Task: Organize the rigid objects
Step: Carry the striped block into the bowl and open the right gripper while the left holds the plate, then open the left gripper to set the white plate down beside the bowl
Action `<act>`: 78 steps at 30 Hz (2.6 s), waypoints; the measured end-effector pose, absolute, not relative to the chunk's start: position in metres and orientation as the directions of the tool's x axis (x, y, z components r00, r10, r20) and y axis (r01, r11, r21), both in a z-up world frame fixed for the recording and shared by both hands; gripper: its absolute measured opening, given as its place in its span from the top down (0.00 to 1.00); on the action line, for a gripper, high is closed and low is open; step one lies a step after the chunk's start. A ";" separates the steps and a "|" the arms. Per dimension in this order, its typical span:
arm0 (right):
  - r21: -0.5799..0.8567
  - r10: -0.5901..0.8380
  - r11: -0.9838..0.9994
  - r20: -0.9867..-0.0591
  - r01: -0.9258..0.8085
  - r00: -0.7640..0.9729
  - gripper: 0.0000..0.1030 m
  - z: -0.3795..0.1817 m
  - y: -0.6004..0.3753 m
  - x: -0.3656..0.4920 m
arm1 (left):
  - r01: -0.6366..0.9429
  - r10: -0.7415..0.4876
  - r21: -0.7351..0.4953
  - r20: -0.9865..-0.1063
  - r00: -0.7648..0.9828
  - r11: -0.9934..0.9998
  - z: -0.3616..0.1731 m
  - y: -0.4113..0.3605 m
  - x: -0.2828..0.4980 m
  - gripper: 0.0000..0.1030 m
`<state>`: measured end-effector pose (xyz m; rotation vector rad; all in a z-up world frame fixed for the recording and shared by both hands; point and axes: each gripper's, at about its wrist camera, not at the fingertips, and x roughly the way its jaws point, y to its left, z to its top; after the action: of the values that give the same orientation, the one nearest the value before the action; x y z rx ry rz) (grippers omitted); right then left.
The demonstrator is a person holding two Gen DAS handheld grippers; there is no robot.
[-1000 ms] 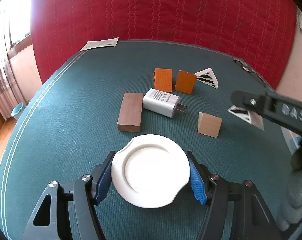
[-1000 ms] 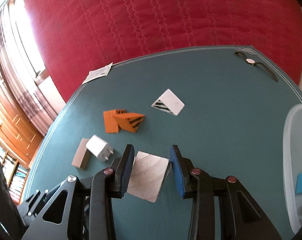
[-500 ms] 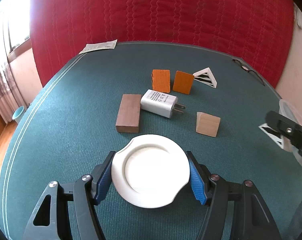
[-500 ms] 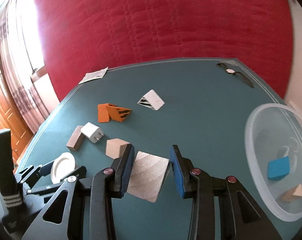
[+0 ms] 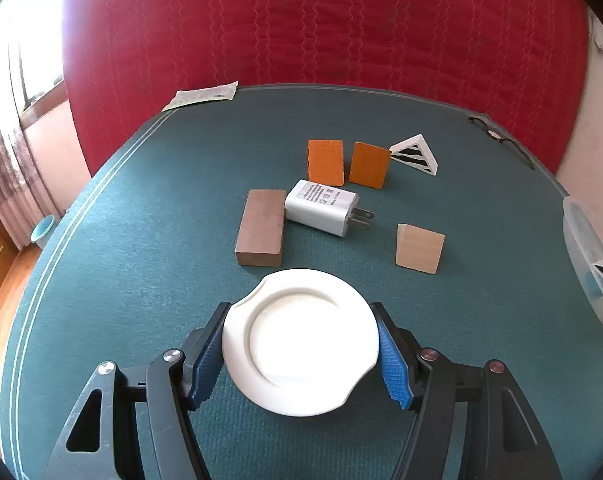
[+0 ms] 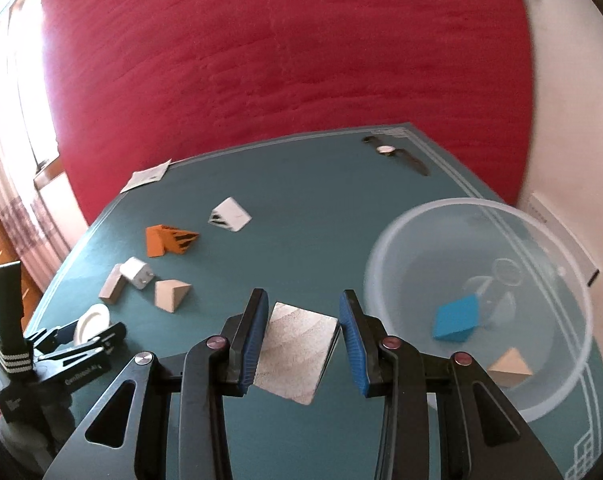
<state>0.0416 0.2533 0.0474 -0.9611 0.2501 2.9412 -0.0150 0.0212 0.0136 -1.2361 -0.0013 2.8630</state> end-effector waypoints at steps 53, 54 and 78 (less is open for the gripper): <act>0.121 0.395 -0.852 -0.490 -0.509 -0.778 0.42 0.031 0.420 0.103 | -0.418 0.280 0.039 -0.685 -0.673 -0.908 0.060 0.240 0.007 0.32; 0.124 0.394 -0.852 -0.490 -0.509 -0.778 0.42 0.031 0.421 0.103 | -0.427 0.288 0.035 -0.688 -0.666 -0.904 0.059 0.245 0.005 0.32; 0.128 0.404 -0.849 -0.468 -0.513 -0.786 0.42 0.027 0.420 0.103 | -0.436 0.302 0.045 -0.658 -0.690 -0.899 0.055 0.256 -0.001 0.08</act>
<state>0.1034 0.4202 0.0266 -0.5936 0.3418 2.5573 -0.0005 0.2559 0.0546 -0.9440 0.2780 2.5520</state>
